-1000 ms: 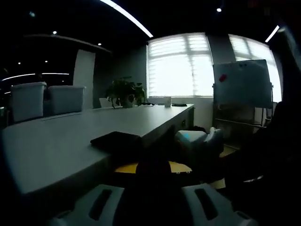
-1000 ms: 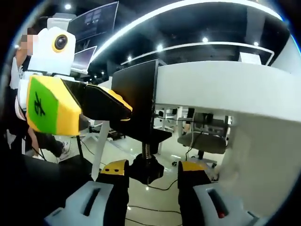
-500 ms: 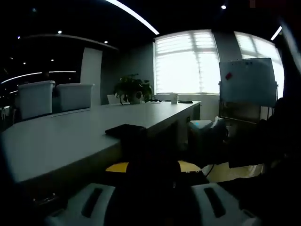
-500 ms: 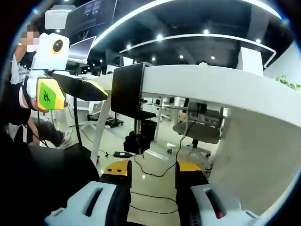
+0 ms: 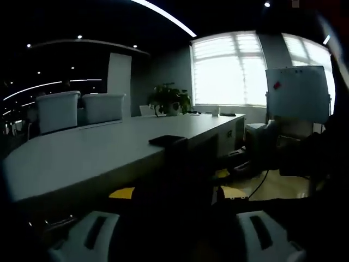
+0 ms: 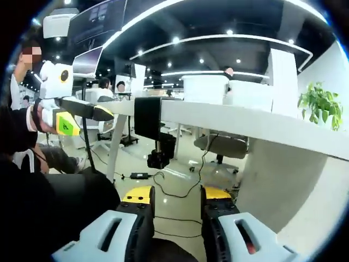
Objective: Clamp the fixed fixture on the desktop, loosen the retaining clip, secure it to the edge of the desk, and tighten the retaining clip.
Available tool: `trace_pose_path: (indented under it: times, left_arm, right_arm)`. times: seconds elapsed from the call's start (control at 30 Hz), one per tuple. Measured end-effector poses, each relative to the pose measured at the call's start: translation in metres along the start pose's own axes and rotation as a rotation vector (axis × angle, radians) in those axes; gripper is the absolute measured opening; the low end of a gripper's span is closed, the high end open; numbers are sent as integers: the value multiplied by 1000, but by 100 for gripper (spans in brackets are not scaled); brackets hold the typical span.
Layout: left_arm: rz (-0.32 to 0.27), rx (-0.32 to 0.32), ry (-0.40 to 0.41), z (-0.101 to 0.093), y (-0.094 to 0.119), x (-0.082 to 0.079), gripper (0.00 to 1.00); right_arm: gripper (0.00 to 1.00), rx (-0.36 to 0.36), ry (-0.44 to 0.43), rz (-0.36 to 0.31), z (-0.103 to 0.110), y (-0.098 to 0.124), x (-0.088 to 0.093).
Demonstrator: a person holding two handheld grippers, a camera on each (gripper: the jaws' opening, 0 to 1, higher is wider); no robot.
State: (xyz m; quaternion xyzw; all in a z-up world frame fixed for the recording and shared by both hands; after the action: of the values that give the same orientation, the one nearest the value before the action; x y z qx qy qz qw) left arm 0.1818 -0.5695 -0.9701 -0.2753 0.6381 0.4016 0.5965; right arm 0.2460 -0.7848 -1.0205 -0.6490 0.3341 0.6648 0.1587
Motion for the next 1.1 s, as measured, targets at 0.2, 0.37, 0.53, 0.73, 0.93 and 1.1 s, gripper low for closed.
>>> trace_pose_path:
  times: [0.2,0.37,0.53,0.73,0.93,1.1]
  left_arm:
    - [76,-82,-43,15,31,11,60]
    - [108,-133,-31,27,59,15,65]
    - [132,-174,6,27,84,18,72]
    - [182,-215,-6,32,118,22,80]
    - [147,-260,61,39,144,12,81]
    - [143,-293,134,38,162,10,82]
  right_arm:
    - [52,26,-7,29,3,35,0]
    - [59,32,52,94,10,65,0]
    - [69,47,29,123,14,89,-3]
    - [80,74,46,168,16,113,-9]
    - [79,85,68,162,18,124,-20]
    - [77,92,78,182,20,126,-23]
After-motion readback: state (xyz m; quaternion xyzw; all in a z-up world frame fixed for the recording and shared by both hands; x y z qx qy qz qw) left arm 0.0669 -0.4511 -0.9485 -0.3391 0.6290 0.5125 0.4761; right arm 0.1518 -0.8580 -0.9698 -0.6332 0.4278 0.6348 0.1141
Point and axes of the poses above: the point that each gripper's makers call its tool centre point, and the gripper's own axes: y roughly backward along the fingers, z roughly to its left, x roughly out of its underside, the point moved 6 cm from there along y, roughly backward along the fingers, and after that the axes turned 6 degrees about -x, right-handed, at the moved point
